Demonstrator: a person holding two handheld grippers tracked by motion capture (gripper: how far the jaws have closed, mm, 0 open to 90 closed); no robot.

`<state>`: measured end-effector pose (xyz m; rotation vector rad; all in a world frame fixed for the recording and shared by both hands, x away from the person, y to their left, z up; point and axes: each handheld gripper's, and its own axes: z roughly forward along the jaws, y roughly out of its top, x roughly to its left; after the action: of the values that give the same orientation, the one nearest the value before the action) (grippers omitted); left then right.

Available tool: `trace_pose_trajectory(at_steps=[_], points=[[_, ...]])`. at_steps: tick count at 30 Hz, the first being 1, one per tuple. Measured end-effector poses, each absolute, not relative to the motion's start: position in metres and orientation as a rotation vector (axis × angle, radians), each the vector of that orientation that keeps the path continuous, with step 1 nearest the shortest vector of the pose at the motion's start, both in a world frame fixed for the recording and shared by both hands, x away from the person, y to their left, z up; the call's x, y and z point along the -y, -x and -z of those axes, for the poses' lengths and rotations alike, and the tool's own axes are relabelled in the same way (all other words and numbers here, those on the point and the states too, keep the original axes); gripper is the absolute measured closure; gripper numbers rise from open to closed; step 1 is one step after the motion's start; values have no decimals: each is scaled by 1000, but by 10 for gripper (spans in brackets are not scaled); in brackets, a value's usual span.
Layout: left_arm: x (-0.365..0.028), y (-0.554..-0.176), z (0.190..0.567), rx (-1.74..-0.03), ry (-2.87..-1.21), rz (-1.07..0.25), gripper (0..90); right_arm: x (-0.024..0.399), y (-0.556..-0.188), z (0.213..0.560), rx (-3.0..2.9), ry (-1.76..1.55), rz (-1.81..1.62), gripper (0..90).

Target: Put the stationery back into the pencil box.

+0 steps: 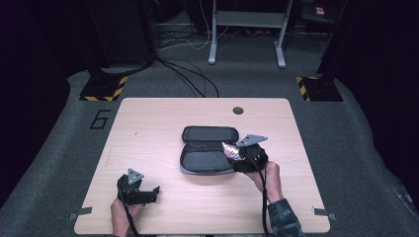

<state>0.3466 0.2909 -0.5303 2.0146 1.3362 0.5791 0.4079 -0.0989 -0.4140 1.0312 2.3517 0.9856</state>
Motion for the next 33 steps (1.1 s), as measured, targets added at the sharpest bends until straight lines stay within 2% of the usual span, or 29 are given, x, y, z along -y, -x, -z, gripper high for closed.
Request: trace_pose_trajectory(at_steps=[16,33], points=[[-291,-347,530,-1336,-2015,-579,22,67,-439,428,-2434,-1008,-964,391],[-291,-347,530,-1336,-2014,-578,22,40,-462,461,-2524,-1032,-903,391]])
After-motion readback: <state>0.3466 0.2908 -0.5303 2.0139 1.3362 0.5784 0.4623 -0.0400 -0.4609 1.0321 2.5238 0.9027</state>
